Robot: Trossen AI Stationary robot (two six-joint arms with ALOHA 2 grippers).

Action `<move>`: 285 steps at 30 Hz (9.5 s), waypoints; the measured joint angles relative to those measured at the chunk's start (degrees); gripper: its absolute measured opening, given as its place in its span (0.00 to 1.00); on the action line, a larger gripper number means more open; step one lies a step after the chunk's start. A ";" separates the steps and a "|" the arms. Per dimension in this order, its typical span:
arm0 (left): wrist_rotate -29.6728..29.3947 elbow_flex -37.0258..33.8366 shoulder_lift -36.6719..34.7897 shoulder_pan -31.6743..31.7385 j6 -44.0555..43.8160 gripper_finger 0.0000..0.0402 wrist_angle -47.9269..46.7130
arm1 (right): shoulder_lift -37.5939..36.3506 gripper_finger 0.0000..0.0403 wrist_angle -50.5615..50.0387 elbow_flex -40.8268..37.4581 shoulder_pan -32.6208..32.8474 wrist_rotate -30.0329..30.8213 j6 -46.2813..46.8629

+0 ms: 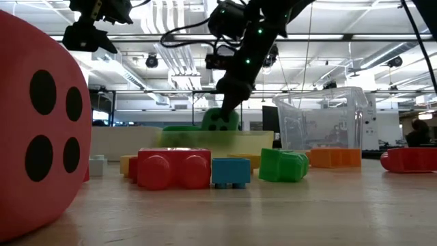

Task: Pick & Place Toys
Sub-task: Put the green dice into the yellow bin, then put the green game piece into the transparent bin, then put the yellow deck of cards into the white bin

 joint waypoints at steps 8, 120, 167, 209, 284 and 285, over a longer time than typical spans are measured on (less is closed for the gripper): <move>0.00 0.00 0.00 0.00 0.02 0.71 -0.02 | 3.85 0.11 -1.78 4.20 0.00 0.00 -0.90; 0.72 -0.02 0.09 -0.04 1.71 0.71 -3.74 | -0.35 0.75 -4.60 -8.71 24.74 -28.28 -20.39; 1.38 -0.01 0.09 0.00 0.26 0.71 -3.64 | -27.58 0.39 -18.91 -8.86 14.22 -10.38 11.87; 1.09 -0.02 0.09 -0.02 0.84 0.71 -3.70 | -27.55 0.39 -21.35 -24.21 -31.15 -25.21 25.36; 7.85 -0.02 8.73 -1.17 16.59 0.71 -11.42 | -31.41 0.93 -20.54 -24.56 -28.40 -30.28 24.72; 7.85 -0.02 9.71 -1.16 16.59 0.71 -13.14 | -32.52 0.93 -20.54 -24.56 -27.97 -30.28 25.11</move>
